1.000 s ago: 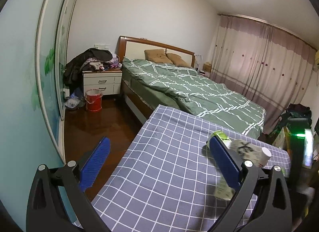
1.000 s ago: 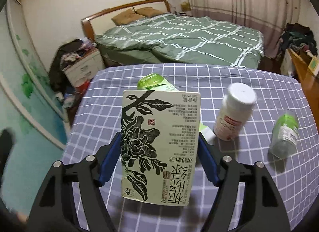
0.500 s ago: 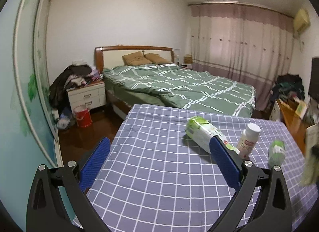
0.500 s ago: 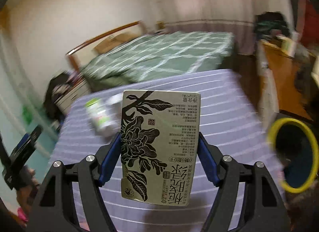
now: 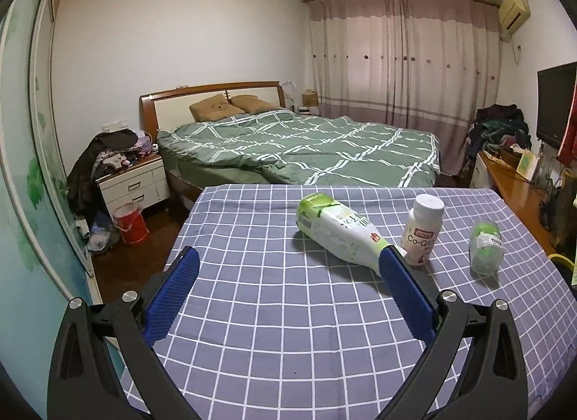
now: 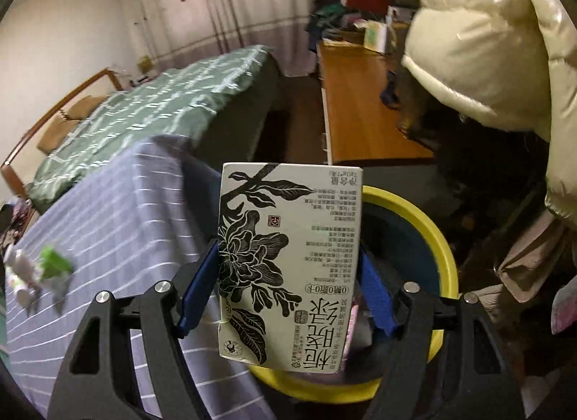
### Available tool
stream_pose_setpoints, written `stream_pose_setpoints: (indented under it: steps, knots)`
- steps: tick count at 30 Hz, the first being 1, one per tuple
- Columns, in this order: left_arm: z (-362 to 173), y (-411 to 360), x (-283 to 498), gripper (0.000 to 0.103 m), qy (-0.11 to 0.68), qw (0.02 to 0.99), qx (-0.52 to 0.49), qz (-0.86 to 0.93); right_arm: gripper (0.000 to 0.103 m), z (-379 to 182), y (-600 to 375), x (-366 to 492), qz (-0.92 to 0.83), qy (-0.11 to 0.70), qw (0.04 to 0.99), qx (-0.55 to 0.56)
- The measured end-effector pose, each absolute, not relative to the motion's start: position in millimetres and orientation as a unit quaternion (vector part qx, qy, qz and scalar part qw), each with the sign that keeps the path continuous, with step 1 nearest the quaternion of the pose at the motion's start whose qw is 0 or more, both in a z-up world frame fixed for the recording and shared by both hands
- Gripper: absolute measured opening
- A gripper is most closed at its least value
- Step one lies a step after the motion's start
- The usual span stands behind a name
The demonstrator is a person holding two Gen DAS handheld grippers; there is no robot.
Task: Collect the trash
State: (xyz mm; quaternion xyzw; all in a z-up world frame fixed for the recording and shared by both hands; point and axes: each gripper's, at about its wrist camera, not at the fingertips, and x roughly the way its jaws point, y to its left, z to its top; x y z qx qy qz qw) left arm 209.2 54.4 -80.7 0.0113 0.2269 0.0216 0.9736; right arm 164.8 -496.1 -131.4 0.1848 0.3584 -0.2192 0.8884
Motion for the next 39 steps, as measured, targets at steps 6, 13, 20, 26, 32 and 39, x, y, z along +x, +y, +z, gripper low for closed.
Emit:
stream_pose_setpoints:
  steps: [6, 13, 20, 26, 32, 39]
  knots:
    - [-87, 45, 214, 0.098, 0.235, 0.971, 0.031, 0.012, 0.08, -146, -515, 168, -0.244, 0.362, 0.878, 0.2]
    - [-91, 37, 215, 0.098, 0.241, 0.97, 0.041, -0.002, 0.081, -135, -500, 156, -0.232, 0.324, 0.888, 0.228]
    - [-85, 13, 227, 0.098, 0.281, 0.957, 0.029, -0.07, 0.084, -120, -463, 140, -0.237, 0.251, 0.919, 0.192]
    - [-77, -35, 257, 0.098, 0.312, 0.94, 0.048, -0.131, 0.086, -122, -460, 140, -0.23, 0.246, 0.923, 0.185]
    - [-88, -73, 297, 0.098, 0.34, 0.925, 0.057, -0.159, 0.086, -123, -466, 140, -0.222, 0.252, 0.92, 0.202]
    - [-104, -91, 348, 0.085, 0.367, 0.917, 0.055, -0.148, 0.086, -123, -464, 142, -0.218, 0.248, 0.924, 0.191]
